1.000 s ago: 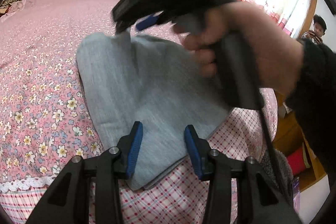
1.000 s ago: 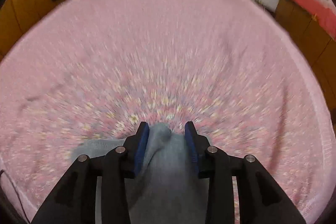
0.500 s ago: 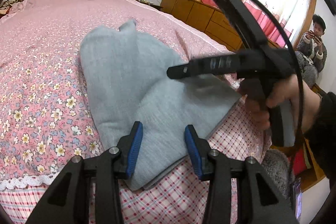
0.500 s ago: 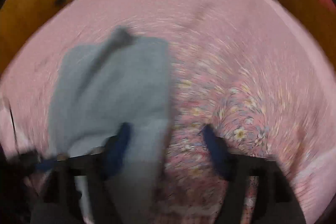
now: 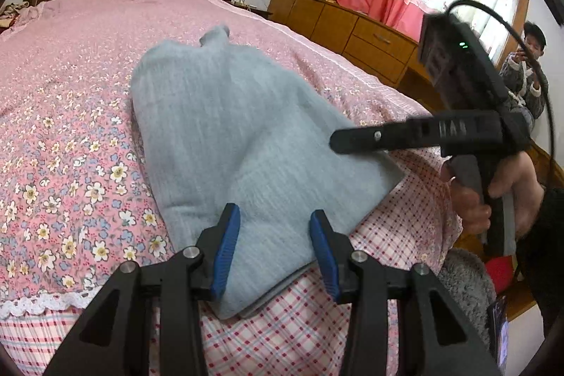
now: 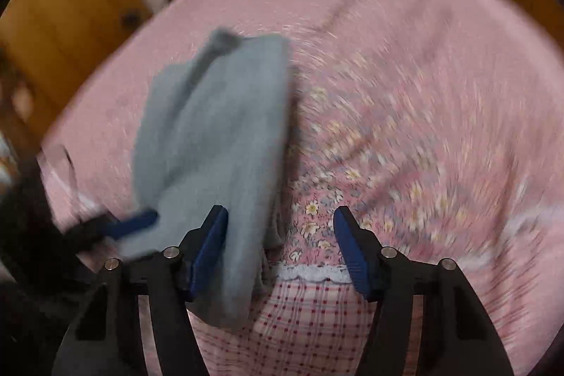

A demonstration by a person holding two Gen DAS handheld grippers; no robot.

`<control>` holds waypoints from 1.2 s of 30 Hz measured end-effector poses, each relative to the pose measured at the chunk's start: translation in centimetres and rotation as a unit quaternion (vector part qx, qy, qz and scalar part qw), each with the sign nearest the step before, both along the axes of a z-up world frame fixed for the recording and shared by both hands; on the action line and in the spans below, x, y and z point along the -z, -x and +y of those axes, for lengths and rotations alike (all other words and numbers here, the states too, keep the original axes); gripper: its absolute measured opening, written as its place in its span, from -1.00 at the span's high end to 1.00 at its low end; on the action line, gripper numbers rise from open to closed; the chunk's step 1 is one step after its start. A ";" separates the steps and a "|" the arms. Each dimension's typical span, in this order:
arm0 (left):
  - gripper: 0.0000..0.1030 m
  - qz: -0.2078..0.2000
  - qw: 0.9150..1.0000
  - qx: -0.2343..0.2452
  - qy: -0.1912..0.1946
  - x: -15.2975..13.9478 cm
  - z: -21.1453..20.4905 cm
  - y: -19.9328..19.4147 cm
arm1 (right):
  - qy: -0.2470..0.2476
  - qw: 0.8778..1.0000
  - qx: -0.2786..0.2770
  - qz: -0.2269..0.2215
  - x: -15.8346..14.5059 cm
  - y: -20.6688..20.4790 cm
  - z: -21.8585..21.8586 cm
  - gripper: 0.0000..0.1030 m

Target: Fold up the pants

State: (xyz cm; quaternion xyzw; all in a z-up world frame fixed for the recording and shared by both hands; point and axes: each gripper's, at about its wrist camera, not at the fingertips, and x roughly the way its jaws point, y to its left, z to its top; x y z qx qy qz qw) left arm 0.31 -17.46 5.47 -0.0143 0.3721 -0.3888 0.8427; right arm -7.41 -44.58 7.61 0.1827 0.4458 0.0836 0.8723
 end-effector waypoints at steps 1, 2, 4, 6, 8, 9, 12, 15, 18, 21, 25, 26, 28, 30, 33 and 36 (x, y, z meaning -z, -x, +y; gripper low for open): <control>0.16 0.000 1.000 -0.001 0.000 0.1 -0.1 0.3 | -0.014 1.000 0.004 -0.002 0.5 0.0 -0.3 -0.22; 0.16 0.002 1.000 -0.003 0.001 0.1 -0.2 0.3 | -0.013 1.000 0.005 -0.005 0.9 -0.3 -0.2 -0.23; 0.16 0.001 1.000 -0.006 0.003 0.2 -0.2 0.4 | -0.002 1.000 0.000 -0.021 1.8 -0.9 0.2 -0.30; 0.16 -0.002 1.000 -0.006 0.003 0.2 -0.2 0.5 | 0.004 0.999 -0.010 -0.037 2.1 -1.2 0.6 -0.37; 0.16 -0.004 1.000 -0.005 0.005 0.3 -0.1 0.7 | -0.003 0.999 -0.016 -0.045 2.4 -1.1 -0.1 -0.40; 0.16 -0.004 1.000 -0.003 0.006 0.3 -0.1 0.7 | -0.004 0.999 -0.020 -0.046 2.6 -1.1 -0.6 -0.40; 0.16 0.003 1.000 -0.005 0.007 0.5 0.1 1.1 | 0.008 0.999 -0.019 -0.045 2.6 -0.9 -0.6 -0.40; 0.17 0.016 1.000 0.007 0.026 0.3 0.9 0.8 | 0.026 0.999 -0.009 -0.030 2.1 -1.2 0.2 -0.40; 0.16 0.053 0.994 0.039 0.085 0.5 3.1 -0.3 | 0.076 0.997 0.010 -0.028 0.3 -0.5 2.0 -0.43; 0.14 0.113 0.981 0.049 0.148 0.7 5.8 -1.5 | 0.145 0.988 0.010 -0.045 -1.0 0.7 4.0 -0.43; -0.12 0.145 0.975 0.038 0.167 0.0 8.4 -2.2 | 0.221 0.971 0.035 -0.087 -4.1 3.4 5.5 -0.37; -0.26 0.143 0.975 0.033 0.167 -0.5 8.9 -2.4 | 0.234 0.964 0.046 -0.113 -5.3 4.6 5.9 -0.37; -0.29 0.137 0.975 0.025 0.174 -1.6 9.7 -2.9 | 0.240 0.957 0.054 -0.151 -7.0 7.0 7.1 -0.37; -0.31 0.139 0.967 0.014 0.213 -2.2 11.1 -3.9 | 0.234 0.958 0.046 -0.161 -7.5 9.1 9.4 -0.37; -0.37 0.160 0.952 -0.013 0.262 -1.9 12.7 -6.1 | 0.210 0.956 0.035 -0.200 -7.3 12.4 14.8 -0.37; -0.38 0.220 0.945 -0.020 0.239 -0.7 12.0 -9.8 | 0.285 0.930 0.041 -0.231 -6.4 14.1 20.9 -0.37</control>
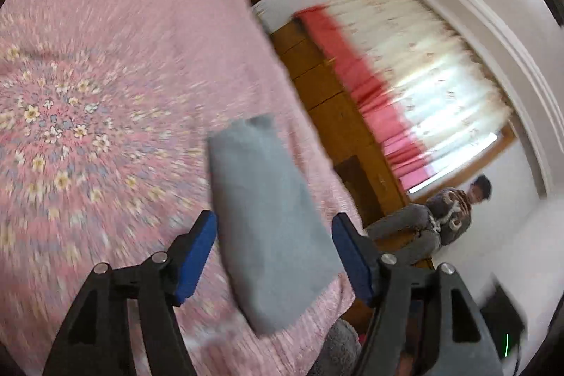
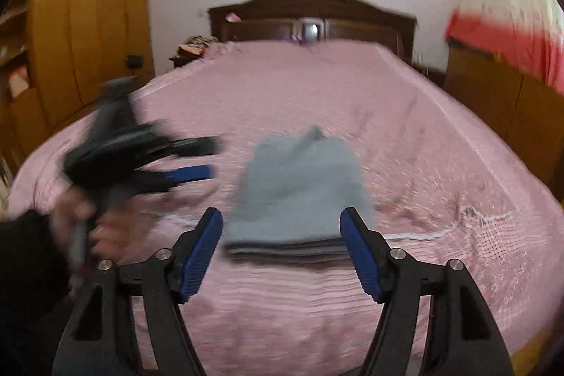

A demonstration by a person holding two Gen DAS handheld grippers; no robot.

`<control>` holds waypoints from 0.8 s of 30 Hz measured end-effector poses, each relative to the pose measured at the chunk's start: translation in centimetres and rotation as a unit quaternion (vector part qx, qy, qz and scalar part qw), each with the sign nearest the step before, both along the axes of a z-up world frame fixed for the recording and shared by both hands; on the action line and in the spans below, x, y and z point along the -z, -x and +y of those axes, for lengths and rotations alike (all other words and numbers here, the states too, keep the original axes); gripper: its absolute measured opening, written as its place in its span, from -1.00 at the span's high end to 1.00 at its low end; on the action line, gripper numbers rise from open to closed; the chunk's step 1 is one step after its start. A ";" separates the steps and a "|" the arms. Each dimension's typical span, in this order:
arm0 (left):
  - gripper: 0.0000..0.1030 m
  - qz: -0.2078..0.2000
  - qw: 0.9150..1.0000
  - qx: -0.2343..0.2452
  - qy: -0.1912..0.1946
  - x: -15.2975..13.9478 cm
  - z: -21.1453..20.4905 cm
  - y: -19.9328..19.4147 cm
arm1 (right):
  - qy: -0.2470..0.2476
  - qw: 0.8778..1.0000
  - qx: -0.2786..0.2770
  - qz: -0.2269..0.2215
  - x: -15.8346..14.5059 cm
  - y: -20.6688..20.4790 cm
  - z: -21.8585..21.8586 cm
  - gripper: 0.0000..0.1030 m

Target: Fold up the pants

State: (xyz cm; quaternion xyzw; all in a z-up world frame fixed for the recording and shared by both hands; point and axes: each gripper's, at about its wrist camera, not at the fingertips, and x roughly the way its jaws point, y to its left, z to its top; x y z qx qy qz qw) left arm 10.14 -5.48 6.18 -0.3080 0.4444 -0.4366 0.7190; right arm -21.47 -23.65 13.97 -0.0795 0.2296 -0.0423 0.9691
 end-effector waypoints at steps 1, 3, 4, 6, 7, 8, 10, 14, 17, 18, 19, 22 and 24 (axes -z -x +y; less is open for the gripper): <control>-0.38 0.018 1.000 0.010 -0.008 0.5 -0.4 -1.1 | 0.044 0.999 0.024 -0.011 0.4 0.0 1.5 -0.37; -0.38 0.050 0.998 0.024 -0.028 1.9 -1.6 -2.8 | 0.152 0.985 0.077 -0.022 2.3 -0.9 4.7 -0.37; -0.36 0.053 0.997 0.025 -0.041 2.3 -2.1 -3.3 | 0.190 0.978 0.086 -0.007 3.5 -1.6 5.6 -0.37; -0.37 0.045 0.998 0.024 -0.039 2.5 -2.7 -3.9 | 0.254 0.963 0.081 0.034 5.9 -3.0 7.2 -0.37; -0.37 0.044 0.998 0.022 -0.036 2.5 -3.0 -4.1 | 0.295 0.951 0.083 0.041 7.1 -3.4 8.2 -0.37; -0.37 0.046 0.998 0.019 -0.032 2.6 -3.2 -4.6 | 0.331 0.938 0.089 0.046 8.0 -3.8 9.1 -0.37; -0.37 0.054 0.998 0.016 -0.026 2.9 -3.8 -5.5 | 0.373 0.921 0.093 0.057 9.4 -4.6 10.3 -0.37; -0.14 0.053 0.997 0.021 -0.047 2.7 -5.7 -8.0 | 0.412 0.897 0.116 0.111 12.1 -7.7 10.7 -0.37; 0.33 0.072 0.995 0.025 -0.059 3.3 -6.1 -9.1 | 0.423 0.888 0.137 0.120 13.5 -9.3 10.4 -0.33; 0.37 0.076 0.995 0.024 -0.061 3.4 -5.8 -9.3 | 0.432 0.883 0.141 0.115 13.7 -9.3 10.6 -0.33; 0.41 0.076 0.995 0.028 -0.060 3.4 -5.6 -9.3 | 0.437 0.881 0.143 0.112 13.6 -9.0 11.1 -0.33; 0.49 0.080 0.995 0.024 -0.055 3.5 -4.7 -9.2 | 0.440 0.880 0.137 0.117 13.8 -8.4 11.5 -0.20; 0.56 0.075 0.995 0.026 -0.059 3.1 -4.4 -9.1 | 0.416 0.891 0.129 0.127 14.1 -8.2 11.5 0.18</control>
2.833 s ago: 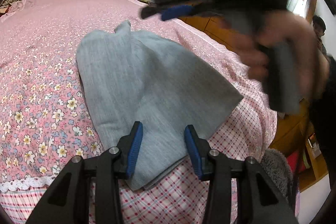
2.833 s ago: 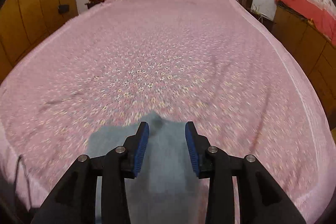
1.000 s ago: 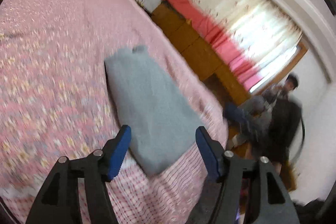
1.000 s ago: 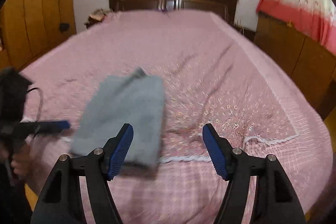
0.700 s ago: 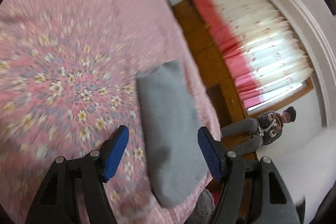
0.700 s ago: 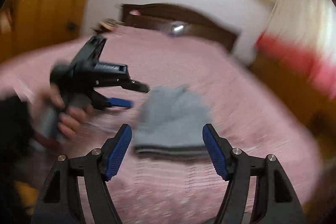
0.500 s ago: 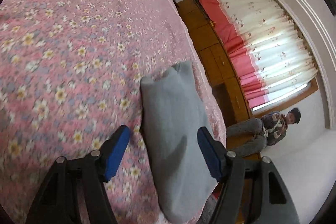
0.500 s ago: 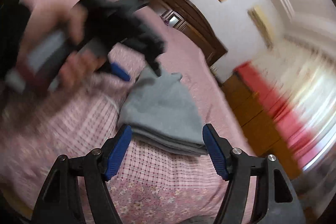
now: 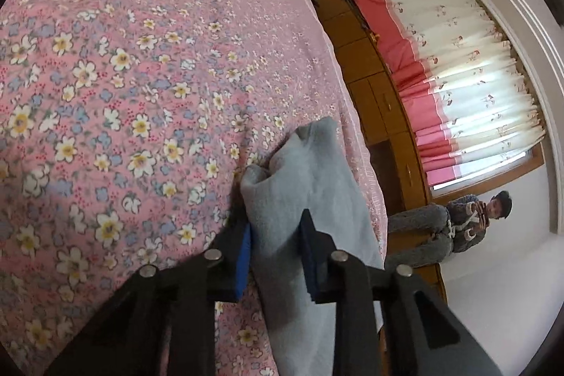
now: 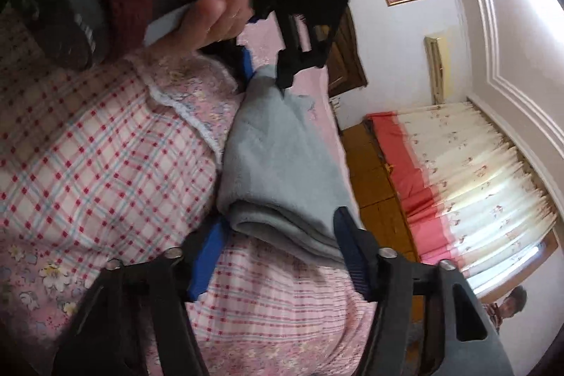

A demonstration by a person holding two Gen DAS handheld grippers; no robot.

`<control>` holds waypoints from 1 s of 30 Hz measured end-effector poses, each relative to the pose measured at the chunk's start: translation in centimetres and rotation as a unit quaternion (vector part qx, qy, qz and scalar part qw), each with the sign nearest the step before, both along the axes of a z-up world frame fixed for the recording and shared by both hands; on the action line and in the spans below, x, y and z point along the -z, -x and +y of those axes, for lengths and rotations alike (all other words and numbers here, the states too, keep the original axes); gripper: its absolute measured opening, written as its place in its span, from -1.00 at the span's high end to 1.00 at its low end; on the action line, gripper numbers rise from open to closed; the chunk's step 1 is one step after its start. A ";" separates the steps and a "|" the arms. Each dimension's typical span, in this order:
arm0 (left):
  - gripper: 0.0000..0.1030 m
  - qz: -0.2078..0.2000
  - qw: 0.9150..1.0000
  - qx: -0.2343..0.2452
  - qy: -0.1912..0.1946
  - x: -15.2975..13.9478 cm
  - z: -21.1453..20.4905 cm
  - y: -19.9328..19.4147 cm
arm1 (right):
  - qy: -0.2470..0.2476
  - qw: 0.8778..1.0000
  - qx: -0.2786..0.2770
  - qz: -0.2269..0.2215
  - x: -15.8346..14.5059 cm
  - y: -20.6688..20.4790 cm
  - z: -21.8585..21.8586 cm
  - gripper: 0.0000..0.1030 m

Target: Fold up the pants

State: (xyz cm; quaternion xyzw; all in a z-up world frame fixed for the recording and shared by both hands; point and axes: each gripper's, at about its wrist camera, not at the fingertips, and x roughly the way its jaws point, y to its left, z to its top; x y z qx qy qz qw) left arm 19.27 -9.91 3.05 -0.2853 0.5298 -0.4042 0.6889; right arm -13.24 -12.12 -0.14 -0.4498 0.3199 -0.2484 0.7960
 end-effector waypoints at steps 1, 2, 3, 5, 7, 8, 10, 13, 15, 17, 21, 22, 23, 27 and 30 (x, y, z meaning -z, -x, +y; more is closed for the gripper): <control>0.59 -0.008 1.000 0.001 -0.003 -0.4 0.3 0.2 | -0.018 1.000 0.000 0.002 0.3 0.1 -0.2 0.31; 0.62 -0.018 1.000 0.004 -0.010 -0.7 0.7 0.4 | -0.027 1.000 0.000 0.001 0.6 0.1 -0.4 0.47; 0.65 -0.027 0.999 0.005 -0.020 -1.3 0.6 0.8 | -0.032 0.999 -0.005 -0.007 0.7 0.4 -0.4 0.54; 0.68 -0.043 0.998 0.005 -0.034 -2.2 0.8 1.5 | -0.025 0.999 -0.013 -0.017 0.6 1.2 0.0 0.60; 0.69 -0.055 0.998 0.004 -0.043 -3.1 0.9 2.1 | -0.028 0.999 -0.019 -0.025 0.3 1.6 0.1 0.61; 0.70 -0.059 0.997 0.004 -0.047 -3.6 1.3 2.4 | -0.030 0.999 -0.022 -0.025 0.2 1.7 0.1 0.61; 0.70 -0.061 0.997 0.005 -0.056 -4.2 2.0 2.7 | -0.033 0.999 -0.029 -0.026 -0.4 2.2 0.4 0.61; 0.70 -0.064 0.996 0.003 -0.067 -4.9 3.5 3.1 | -0.032 0.998 -0.047 -0.030 -1.6 2.6 0.2 0.62; 0.70 -0.057 0.996 -0.001 -0.067 -5.3 4.2 3.2 | -0.019 0.997 -0.062 -0.032 -1.9 2.9 1.1 0.62; 0.71 -0.048 0.997 -0.009 -0.059 -5.3 6.0 3.3 | -0.009 0.996 -0.078 -0.034 -2.1 3.2 2.1 0.62; 0.72 -0.029 0.998 -0.027 -0.042 -4.9 9.2 3.4 | -0.008 0.993 -0.114 -0.034 -1.9 3.9 3.7 0.62; 0.71 -0.027 0.999 -0.031 -0.036 -4.7 9.7 3.5 | -0.007 0.992 -0.121 -0.034 -1.7 4.0 4.1 0.62; 0.67 -0.023 0.999 -0.033 -0.031 -4.3 10.2 3.6 | -0.002 0.991 -0.128 -0.034 -1.3 4.3 4.7 0.62; 0.48 0.023 0.998 -0.056 -0.013 -1.9 12.3 3.8 | 0.033 0.992 -0.120 -0.030 0.8 3.6 4.9 0.53; 0.30 0.029 0.997 -0.064 0.026 -1.5 13.2 4.0 | 0.077 0.991 -0.105 -0.040 2.5 2.8 5.3 0.17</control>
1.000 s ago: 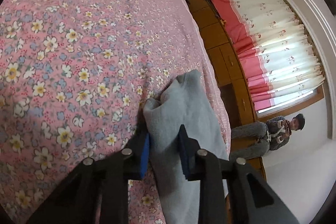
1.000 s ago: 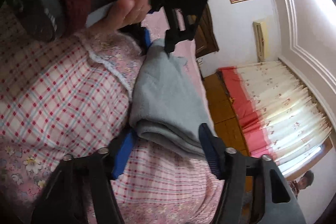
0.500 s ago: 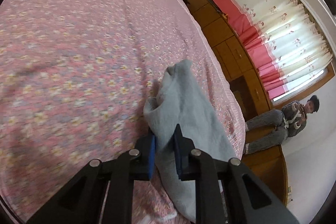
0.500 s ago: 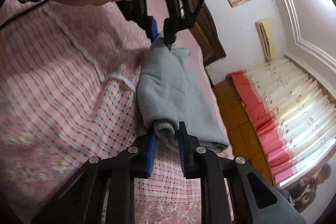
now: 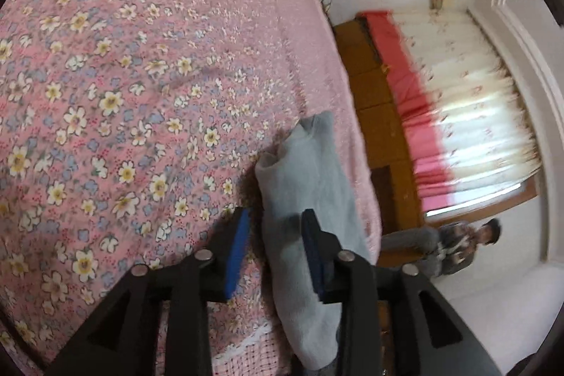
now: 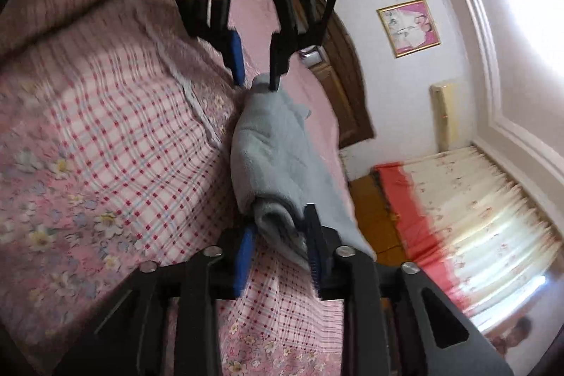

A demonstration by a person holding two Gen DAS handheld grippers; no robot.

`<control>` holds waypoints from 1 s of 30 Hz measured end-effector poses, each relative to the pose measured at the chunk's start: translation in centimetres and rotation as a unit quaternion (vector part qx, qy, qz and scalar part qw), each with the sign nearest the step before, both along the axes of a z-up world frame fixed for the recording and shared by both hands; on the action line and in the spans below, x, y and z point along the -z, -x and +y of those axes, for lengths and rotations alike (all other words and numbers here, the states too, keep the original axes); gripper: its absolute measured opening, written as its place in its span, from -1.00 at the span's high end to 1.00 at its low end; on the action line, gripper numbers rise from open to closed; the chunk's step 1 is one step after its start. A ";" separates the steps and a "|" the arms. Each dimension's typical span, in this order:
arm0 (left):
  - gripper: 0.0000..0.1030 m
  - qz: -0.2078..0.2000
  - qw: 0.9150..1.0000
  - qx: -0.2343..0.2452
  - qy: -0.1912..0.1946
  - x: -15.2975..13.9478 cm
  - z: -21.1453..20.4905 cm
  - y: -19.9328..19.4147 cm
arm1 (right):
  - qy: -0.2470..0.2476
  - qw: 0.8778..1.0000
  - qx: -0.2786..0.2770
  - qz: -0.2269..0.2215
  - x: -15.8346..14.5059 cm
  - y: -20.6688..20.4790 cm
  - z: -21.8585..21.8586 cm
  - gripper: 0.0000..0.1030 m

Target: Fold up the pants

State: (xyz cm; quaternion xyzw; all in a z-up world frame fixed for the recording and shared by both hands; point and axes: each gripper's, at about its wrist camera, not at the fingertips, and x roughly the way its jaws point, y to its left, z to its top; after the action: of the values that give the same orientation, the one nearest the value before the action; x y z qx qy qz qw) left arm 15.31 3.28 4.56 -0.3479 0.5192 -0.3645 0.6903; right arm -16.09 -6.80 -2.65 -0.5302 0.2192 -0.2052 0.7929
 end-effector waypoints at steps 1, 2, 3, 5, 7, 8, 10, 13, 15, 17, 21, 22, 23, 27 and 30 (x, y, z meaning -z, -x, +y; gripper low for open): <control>0.18 0.001 1.000 0.003 0.012 0.0 -0.1 -0.2 | 0.010 1.000 0.002 0.000 0.4 -0.2 0.2 0.15; 0.04 0.003 1.000 0.007 0.018 0.1 -0.1 -0.4 | 0.013 1.000 0.002 0.001 0.6 -0.4 0.2 0.15; -0.02 0.007 0.999 0.019 0.025 0.0 -0.5 -0.7 | 0.012 1.000 0.003 0.002 0.9 -0.5 0.5 0.15; -0.20 0.019 0.998 0.044 0.029 0.1 -1.7 -1.5 | 0.010 1.000 0.003 0.006 1.0 -0.6 0.7 0.17; -0.28 0.034 0.997 0.059 0.022 0.6 -2.6 -2.2 | 0.004 1.000 -0.006 0.013 1.1 -0.4 0.8 0.36; -0.28 0.038 0.997 0.064 0.011 0.8 -3.3 -2.6 | -0.004 1.000 -0.008 0.018 1.1 -0.4 0.9 0.46; -0.28 0.039 0.997 0.061 0.001 1.2 -3.9 -3.1 | -0.018 0.999 -0.011 0.025 0.8 -0.2 0.7 0.54; 0.15 0.033 0.998 0.054 -0.001 1.1 -4.6 -3.5 | -0.041 0.999 -0.016 0.024 0.0 0.0 0.2 0.58; 0.45 0.018 0.999 0.042 -0.018 0.4 -5.1 -3.2 | -0.048 0.998 -0.019 0.021 -1.1 -0.1 -0.4 0.60; 0.52 -0.008 0.999 0.032 -0.028 -0.7 -4.4 -2.5 | -0.059 0.998 -0.028 0.015 -2.3 0.1 -0.5 0.60; 0.55 -0.015 0.999 0.007 -0.028 -3.4 -2.3 -2.0 | -0.114 0.991 -0.065 0.003 -5.3 0.6 0.3 0.60; 0.55 -0.021 0.999 -0.001 -0.029 -4.6 -1.8 -2.0 | -0.134 0.987 -0.084 0.004 -6.3 0.6 0.7 0.60; 0.56 -0.028 0.999 -0.006 -0.035 -5.4 -1.4 -2.0 | -0.148 0.984 -0.099 0.005 -6.9 0.6 1.1 0.60; 0.56 -0.066 0.994 -0.018 -0.088 -10.0 -0.6 -1.7 | -0.222 0.965 -0.143 -0.004 -10.4 0.1 1.6 0.60; 0.56 -0.078 0.991 -0.024 -0.107 -12.7 -0.4 -1.4 | -0.261 0.953 -0.152 -0.019 -12.0 -0.1 0.9 0.60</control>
State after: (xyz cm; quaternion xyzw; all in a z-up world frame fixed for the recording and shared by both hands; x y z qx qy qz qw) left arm 16.67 2.85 17.28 -0.2551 0.4914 -0.3166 0.7702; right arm -15.95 -5.89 9.31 -0.3279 0.1668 -0.0282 0.9294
